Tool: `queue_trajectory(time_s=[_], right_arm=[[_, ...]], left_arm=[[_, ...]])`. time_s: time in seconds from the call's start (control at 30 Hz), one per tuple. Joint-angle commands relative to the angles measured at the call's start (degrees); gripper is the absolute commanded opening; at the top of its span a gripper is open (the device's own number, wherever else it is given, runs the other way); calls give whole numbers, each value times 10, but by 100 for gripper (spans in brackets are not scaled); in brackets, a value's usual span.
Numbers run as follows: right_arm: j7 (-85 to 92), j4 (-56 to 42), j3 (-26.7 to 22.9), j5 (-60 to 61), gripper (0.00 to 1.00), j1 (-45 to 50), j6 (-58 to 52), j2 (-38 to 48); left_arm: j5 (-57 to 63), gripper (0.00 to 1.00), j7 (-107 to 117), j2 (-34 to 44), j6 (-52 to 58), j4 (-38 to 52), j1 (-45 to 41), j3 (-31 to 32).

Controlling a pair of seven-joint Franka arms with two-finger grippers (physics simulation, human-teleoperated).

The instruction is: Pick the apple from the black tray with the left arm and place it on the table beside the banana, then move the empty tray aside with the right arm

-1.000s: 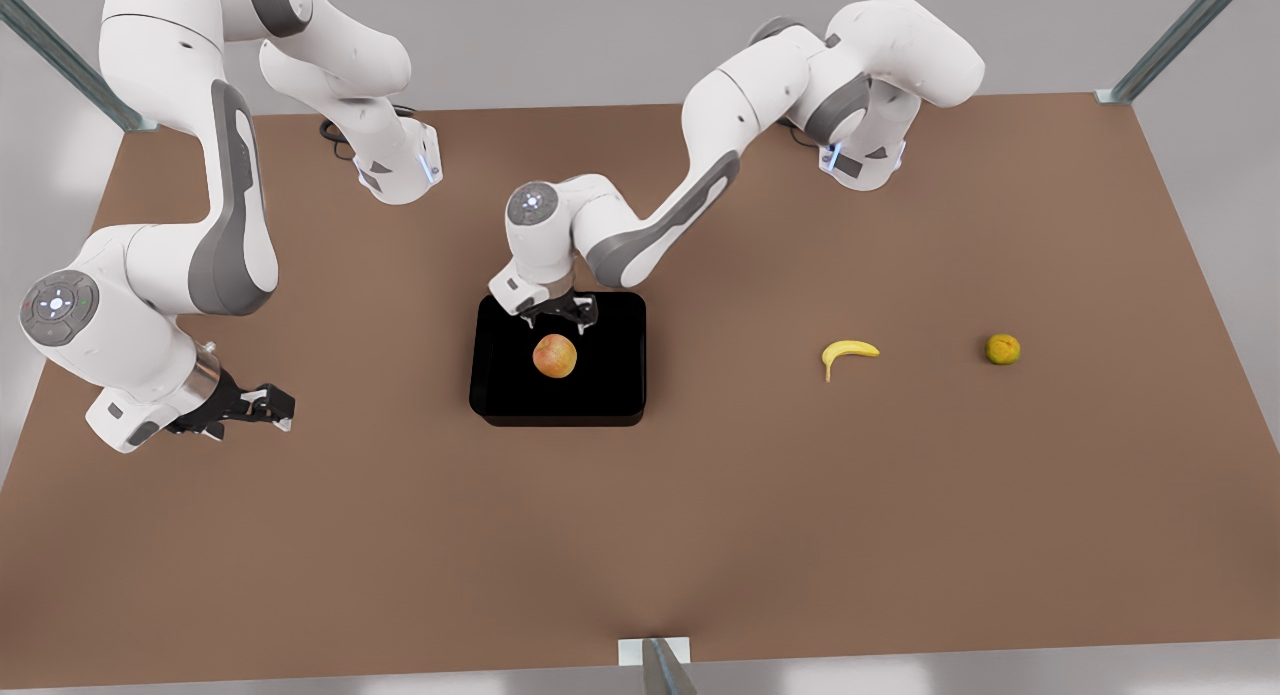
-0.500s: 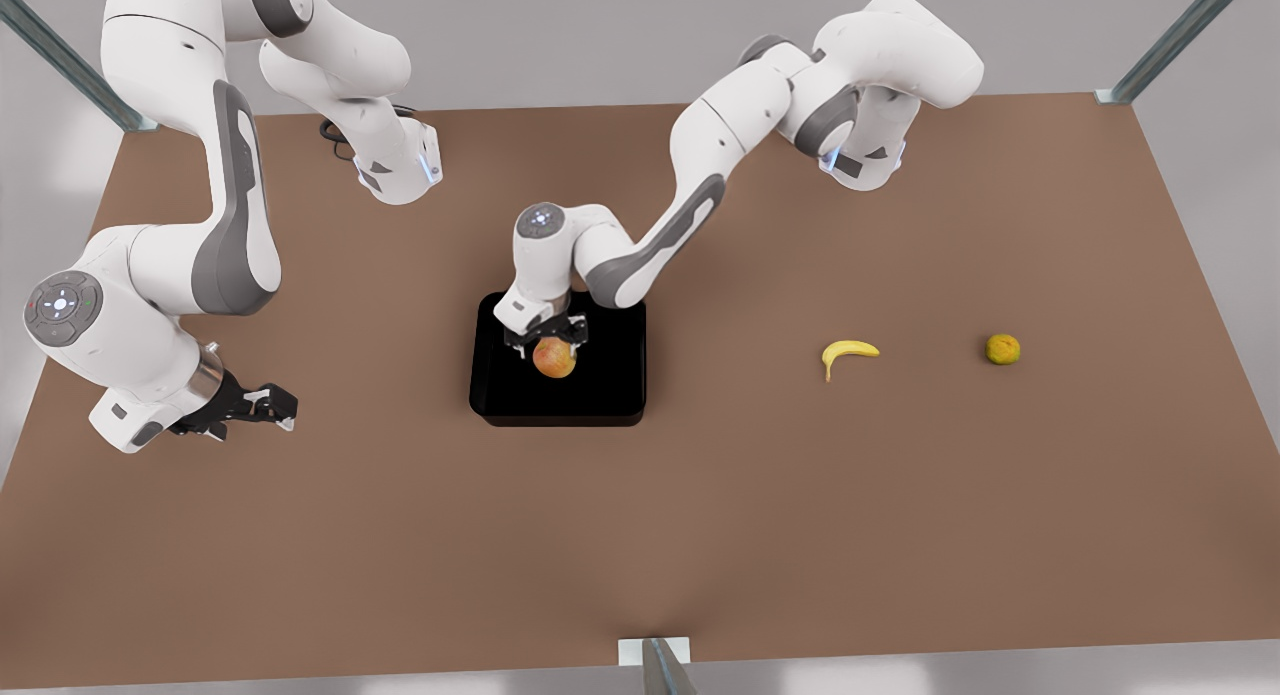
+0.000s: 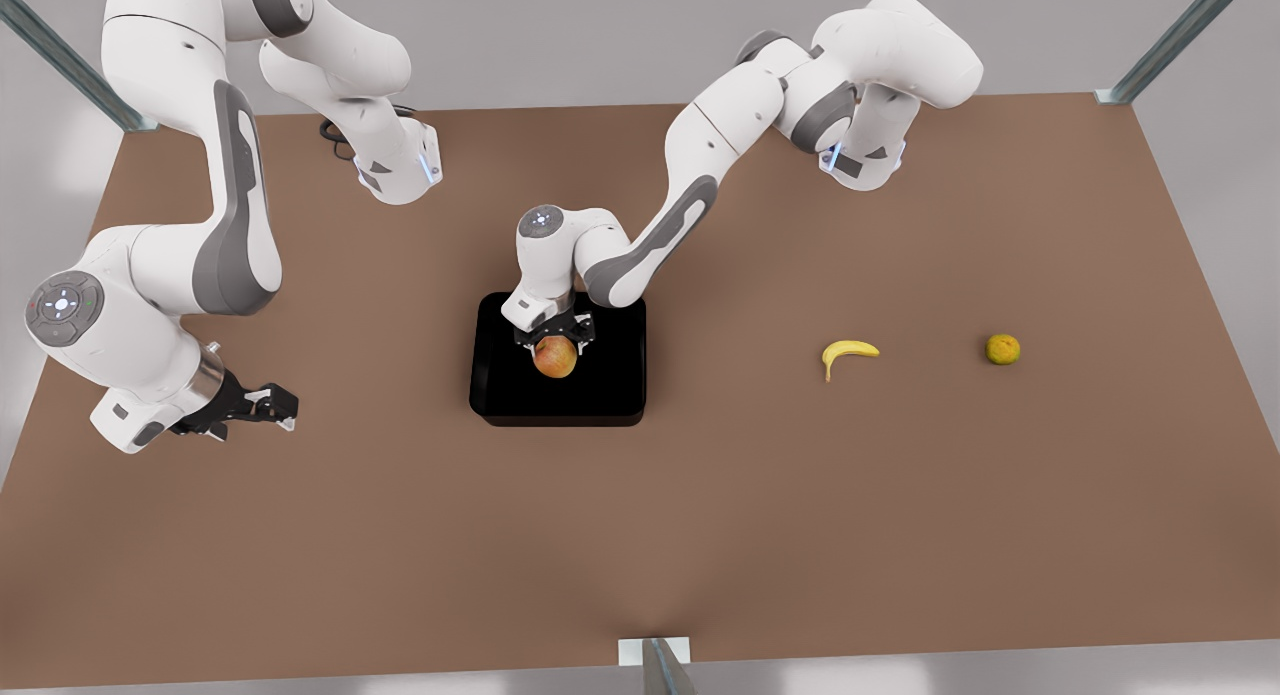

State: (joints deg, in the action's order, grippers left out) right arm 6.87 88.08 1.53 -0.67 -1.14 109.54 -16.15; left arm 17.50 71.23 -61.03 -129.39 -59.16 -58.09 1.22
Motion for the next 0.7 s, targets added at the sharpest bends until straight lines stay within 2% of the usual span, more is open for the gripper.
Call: queue_trajectory(time_s=[0.0,0.33,0.4,0.47,0.6,0.67], right_arm=[[2,0,1,1,100,0,0,1],[2,-1,1,1,100,0,0,0],[2,0,1,1,100,0,0,1],[2,0,1,1,100,0,0,1],[2,-1,1,1,100,0,0,1],[2,0,1,1,100,0,0,0]], left_arm=[[-2,100,21,0,-17,0,0,0],[4,100,37,-33,-75,-7,4,-10],[3,84,46,-29,-75,-7,4,-10],[-1,83,45,-22,-63,-6,5,-10],[-21,72,38,-7,-31,-2,19,-6],[-55,71,1,10,6,0,28,-5]])
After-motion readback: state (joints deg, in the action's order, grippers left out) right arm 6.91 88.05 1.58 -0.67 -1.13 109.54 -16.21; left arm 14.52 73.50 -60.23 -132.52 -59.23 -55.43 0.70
